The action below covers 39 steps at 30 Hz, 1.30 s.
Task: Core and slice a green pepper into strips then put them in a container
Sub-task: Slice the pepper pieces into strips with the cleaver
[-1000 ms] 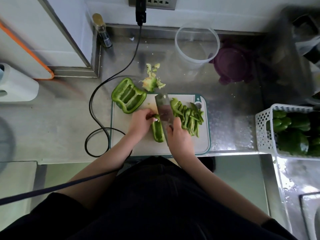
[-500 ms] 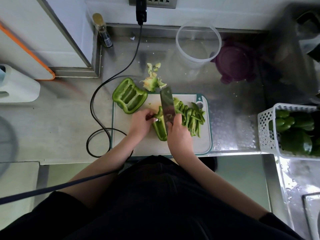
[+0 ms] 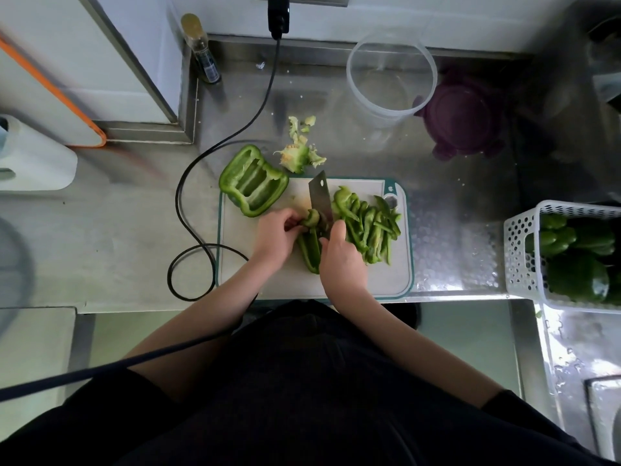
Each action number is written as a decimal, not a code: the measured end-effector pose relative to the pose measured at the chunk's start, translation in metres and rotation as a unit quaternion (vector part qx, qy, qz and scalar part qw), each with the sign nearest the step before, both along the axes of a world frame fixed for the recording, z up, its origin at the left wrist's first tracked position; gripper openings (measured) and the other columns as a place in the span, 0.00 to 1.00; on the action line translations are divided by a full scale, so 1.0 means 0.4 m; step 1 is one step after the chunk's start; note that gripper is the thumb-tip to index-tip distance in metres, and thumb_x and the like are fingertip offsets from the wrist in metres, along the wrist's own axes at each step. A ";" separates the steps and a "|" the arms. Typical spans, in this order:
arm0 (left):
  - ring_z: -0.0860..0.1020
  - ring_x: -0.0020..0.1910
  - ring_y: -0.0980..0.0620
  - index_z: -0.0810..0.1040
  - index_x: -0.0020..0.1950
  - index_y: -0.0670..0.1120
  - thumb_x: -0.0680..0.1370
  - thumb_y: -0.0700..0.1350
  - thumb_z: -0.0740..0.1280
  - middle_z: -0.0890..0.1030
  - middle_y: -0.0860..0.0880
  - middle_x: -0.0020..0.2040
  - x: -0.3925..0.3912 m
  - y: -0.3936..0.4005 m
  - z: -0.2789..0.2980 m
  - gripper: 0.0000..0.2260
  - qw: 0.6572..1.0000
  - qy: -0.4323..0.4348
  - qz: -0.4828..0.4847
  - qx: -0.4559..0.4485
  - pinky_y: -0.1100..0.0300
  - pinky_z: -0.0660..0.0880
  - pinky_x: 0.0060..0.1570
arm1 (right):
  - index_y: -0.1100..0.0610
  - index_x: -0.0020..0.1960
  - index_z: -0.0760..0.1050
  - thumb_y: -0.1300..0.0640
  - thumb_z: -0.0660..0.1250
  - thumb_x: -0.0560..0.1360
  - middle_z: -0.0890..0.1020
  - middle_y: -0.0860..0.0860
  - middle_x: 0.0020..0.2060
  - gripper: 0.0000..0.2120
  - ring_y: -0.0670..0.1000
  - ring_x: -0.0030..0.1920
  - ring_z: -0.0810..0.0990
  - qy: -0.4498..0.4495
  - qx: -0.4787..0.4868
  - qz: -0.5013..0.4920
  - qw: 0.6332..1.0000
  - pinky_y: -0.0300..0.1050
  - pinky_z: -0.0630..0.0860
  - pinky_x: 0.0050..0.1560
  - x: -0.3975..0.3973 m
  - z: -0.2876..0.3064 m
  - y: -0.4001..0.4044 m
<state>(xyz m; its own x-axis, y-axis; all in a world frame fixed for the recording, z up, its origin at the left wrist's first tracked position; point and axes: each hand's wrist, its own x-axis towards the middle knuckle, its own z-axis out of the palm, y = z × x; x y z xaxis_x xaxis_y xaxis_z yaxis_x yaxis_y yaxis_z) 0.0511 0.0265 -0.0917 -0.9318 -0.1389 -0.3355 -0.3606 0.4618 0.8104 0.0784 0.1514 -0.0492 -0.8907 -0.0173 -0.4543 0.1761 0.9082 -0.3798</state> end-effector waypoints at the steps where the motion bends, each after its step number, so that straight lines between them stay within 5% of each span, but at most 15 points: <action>1: 0.80 0.48 0.48 0.81 0.53 0.39 0.73 0.34 0.69 0.83 0.43 0.49 0.000 0.000 0.002 0.09 1.000 0.000 -0.004 -0.001 0.56 0.76 0.54 | 0.59 0.62 0.58 0.58 0.53 0.83 0.75 0.53 0.33 0.10 0.57 0.35 0.78 0.002 0.008 0.007 1.000 0.47 0.72 0.29 -0.001 -0.004 -0.001; 8: 0.77 0.42 0.53 0.80 0.48 0.38 0.73 0.34 0.69 0.80 0.47 0.43 0.001 0.003 0.009 0.04 1.000 -0.004 -0.004 -0.015 0.69 0.68 0.42 | 0.59 0.69 0.55 0.68 0.55 0.79 0.81 0.57 0.41 0.21 0.57 0.39 0.81 -0.017 0.058 0.040 0.997 0.49 0.76 0.34 -0.012 -0.020 -0.025; 13: 0.79 0.46 0.49 0.79 0.50 0.38 0.75 0.35 0.68 0.81 0.44 0.46 0.006 0.004 0.001 0.05 0.999 -0.003 -0.018 -0.026 0.61 0.73 0.48 | 0.59 0.68 0.55 0.66 0.55 0.80 0.81 0.57 0.41 0.19 0.58 0.40 0.81 -0.006 0.058 0.043 0.997 0.49 0.75 0.33 -0.013 -0.028 -0.017; 20: 0.77 0.49 0.47 0.77 0.54 0.38 0.76 0.37 0.66 0.80 0.42 0.50 0.007 0.009 0.003 0.07 0.999 -0.020 -0.011 -0.036 0.60 0.71 0.49 | 0.58 0.62 0.59 0.58 0.54 0.83 0.67 0.48 0.27 0.10 0.53 0.28 0.71 0.013 0.082 0.097 0.992 0.43 0.64 0.25 0.027 -0.022 0.042; 25: 0.78 0.55 0.44 0.76 0.58 0.38 0.77 0.35 0.64 0.80 0.41 0.55 0.010 0.009 0.005 0.10 0.998 -0.017 -0.033 -0.051 0.59 0.70 0.53 | 0.59 0.66 0.57 0.63 0.56 0.81 0.80 0.54 0.37 0.15 0.56 0.35 0.79 0.019 0.091 0.105 0.990 0.46 0.71 0.31 0.019 -0.026 0.023; 34: 0.77 0.54 0.43 0.75 0.58 0.37 0.78 0.35 0.62 0.79 0.40 0.54 0.043 0.011 0.008 0.09 0.995 0.047 -0.031 -0.085 0.59 0.70 0.51 | 0.59 0.67 0.58 0.60 0.56 0.82 0.75 0.51 0.31 0.15 0.56 0.34 0.80 0.034 0.130 0.143 0.981 0.45 0.70 0.31 0.045 -0.016 0.040; 39: 0.77 0.51 0.42 0.75 0.58 0.37 0.78 0.33 0.60 0.78 0.39 0.53 0.057 0.023 0.019 0.10 0.992 0.083 -0.022 -0.095 0.55 0.72 0.50 | 0.59 0.66 0.56 0.69 0.58 0.78 0.81 0.55 0.41 0.20 0.58 0.39 0.81 0.012 0.101 0.125 0.987 0.47 0.73 0.33 0.016 -0.003 0.015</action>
<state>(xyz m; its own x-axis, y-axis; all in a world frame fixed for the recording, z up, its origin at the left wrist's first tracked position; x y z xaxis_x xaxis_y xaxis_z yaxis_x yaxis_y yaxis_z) 0.0739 0.0357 -0.0842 -0.9785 -0.1434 -0.1480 -0.2055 0.6243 0.7537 0.0849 0.1574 -0.0502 -0.8807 -0.1482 -0.4500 -0.0690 0.9798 -0.1876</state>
